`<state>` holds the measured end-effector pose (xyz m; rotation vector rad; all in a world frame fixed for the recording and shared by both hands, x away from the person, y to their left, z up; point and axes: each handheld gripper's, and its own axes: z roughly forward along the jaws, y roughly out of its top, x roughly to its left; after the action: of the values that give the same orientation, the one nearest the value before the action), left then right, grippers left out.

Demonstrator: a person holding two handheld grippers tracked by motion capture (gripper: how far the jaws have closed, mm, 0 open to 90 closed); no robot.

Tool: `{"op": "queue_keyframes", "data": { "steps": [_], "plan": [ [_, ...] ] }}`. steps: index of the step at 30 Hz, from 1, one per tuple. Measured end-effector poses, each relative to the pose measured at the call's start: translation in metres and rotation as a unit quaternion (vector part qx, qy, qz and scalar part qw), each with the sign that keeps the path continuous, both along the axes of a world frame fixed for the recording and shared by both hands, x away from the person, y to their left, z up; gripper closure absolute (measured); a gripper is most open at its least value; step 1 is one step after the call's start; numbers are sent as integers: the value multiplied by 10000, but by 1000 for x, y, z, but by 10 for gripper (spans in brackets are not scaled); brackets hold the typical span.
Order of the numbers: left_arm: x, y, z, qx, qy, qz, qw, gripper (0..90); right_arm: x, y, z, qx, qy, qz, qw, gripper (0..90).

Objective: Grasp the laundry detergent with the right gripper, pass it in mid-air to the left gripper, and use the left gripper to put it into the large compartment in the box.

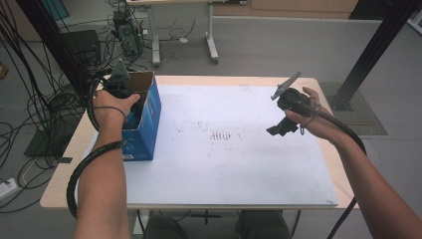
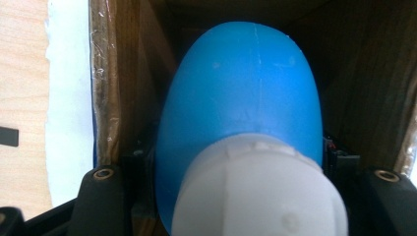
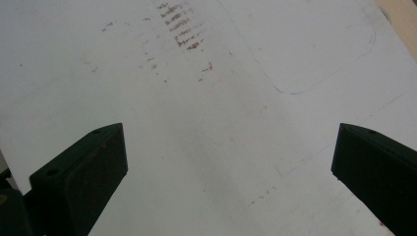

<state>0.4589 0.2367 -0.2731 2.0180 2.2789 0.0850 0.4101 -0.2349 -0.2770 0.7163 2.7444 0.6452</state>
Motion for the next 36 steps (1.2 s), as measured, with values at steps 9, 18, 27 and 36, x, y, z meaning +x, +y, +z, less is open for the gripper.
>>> {"op": "queue_keyframes", "data": {
  "steps": [9, 18, 27, 36],
  "plan": [
    [0, 0, 0, 8, 2, -15, 10000, 361, 0, 0, 2, -24, -18, -9, 10000, 4],
    [0, 0, 0, -3, -7, -13, 10000, 361, 0, 2, 2, -28, -18, 27, 10000, 3],
    [0, 0, 0, 18, 4, -28, 10000, 361, -1, 3, 0, -8, -6, 30, 10000, 4],
    [-1, -1, 0, 3, -15, -9, 10000, 361, -1, 3, 1, 7, -20, 27, 10000, 4]
  ]
}}
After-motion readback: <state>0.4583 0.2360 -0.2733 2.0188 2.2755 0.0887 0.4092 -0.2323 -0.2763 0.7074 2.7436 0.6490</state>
